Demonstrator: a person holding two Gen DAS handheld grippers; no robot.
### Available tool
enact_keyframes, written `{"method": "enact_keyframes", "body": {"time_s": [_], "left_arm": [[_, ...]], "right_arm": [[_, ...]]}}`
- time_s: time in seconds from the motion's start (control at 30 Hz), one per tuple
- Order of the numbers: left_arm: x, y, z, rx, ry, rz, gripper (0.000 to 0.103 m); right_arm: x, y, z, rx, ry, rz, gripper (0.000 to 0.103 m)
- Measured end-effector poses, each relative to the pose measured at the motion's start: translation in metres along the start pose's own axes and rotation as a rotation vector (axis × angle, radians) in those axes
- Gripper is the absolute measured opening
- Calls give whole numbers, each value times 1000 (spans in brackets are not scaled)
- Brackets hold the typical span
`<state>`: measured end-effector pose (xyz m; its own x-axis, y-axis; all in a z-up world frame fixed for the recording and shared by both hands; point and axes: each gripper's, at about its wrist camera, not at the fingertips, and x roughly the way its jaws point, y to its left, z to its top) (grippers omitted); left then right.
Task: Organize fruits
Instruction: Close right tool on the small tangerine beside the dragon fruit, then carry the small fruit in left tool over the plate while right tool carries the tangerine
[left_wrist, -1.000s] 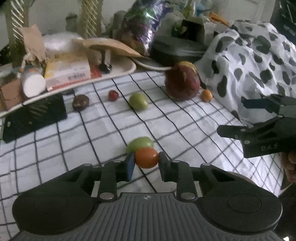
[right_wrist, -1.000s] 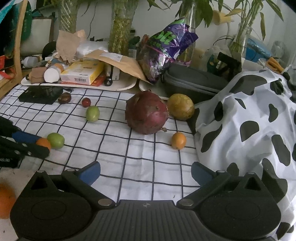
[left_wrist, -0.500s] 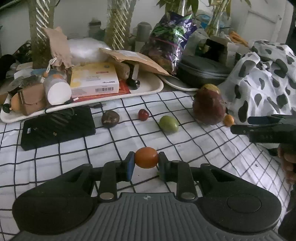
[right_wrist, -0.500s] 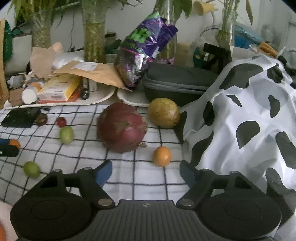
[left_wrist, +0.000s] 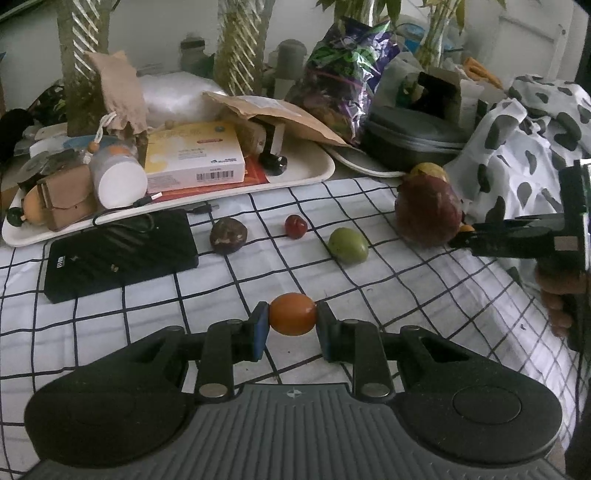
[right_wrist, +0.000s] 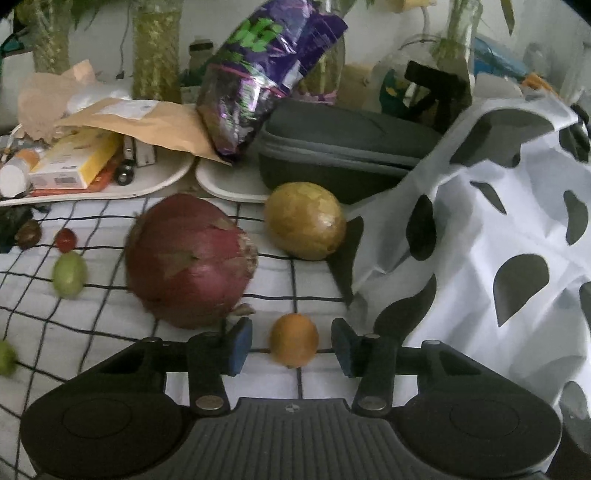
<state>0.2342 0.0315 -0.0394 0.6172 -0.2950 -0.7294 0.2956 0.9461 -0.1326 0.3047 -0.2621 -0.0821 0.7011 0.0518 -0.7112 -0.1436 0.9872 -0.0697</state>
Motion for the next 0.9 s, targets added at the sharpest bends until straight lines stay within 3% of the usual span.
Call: {"method": "enact_keyframes", "body": {"time_s": [0.1,0.4,0.9], "left_arm": [[0,0,0,0,0,-1,27],[-10,2,1,-10,-36,26,27],[-41,-10,-18,-14,-69,-5,27]], "right_arm": [[3,-8,0,47,5,40,29],[-13,-9,0,84,-9,70,28],[-70,7,-16,115,-49,196,28]]}}
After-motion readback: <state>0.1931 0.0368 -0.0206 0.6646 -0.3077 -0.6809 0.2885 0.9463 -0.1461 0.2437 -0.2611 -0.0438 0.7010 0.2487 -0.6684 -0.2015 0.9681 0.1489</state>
